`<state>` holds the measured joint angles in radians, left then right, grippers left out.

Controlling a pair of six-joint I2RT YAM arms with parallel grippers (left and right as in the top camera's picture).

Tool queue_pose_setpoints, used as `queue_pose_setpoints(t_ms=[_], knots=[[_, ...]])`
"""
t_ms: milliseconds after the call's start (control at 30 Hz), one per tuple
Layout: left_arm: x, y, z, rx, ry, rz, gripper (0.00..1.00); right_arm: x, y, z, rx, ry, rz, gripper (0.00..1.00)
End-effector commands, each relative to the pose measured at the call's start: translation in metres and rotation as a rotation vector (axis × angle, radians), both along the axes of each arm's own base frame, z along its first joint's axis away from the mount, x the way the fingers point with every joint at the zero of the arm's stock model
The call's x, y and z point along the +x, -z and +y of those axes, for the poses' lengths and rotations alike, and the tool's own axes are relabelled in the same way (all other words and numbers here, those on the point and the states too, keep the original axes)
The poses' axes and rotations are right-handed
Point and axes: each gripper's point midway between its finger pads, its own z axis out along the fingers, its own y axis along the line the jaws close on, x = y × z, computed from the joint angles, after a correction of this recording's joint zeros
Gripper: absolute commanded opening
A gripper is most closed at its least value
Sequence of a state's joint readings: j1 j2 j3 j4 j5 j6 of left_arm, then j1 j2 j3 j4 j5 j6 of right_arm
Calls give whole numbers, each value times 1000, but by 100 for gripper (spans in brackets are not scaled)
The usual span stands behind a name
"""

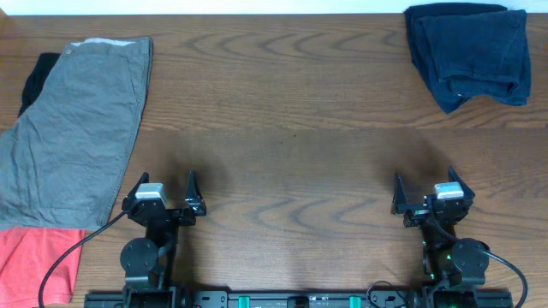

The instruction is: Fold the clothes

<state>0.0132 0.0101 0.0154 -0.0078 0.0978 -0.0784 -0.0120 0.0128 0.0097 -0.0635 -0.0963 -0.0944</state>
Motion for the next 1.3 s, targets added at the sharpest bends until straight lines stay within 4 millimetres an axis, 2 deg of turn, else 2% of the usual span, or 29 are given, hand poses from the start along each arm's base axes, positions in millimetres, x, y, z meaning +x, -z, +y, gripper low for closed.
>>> queue_pose_setpoints(t_ms=[0,233,567,867,1100,1267], knots=[[0,6,1,-2,-1,15,98,0,1,3,12,-9,0,99],[1,-2,-2,-4,14,-19,98,0,1,2,11,-8,0,99],[0,-28,-2,-4,14,-105,98,0,-7,4,30,-15,-29,99],[-1,-32,-2,-5,14,-111,98,0,-9,4,30,-15,-38,99],[2,-61,-2,-6,12,-46,98,-1,-39,4,29,-20,-108,99],[20,-94,-1,-9,12,65,98,3,-70,6,29,-30,-99,99]])
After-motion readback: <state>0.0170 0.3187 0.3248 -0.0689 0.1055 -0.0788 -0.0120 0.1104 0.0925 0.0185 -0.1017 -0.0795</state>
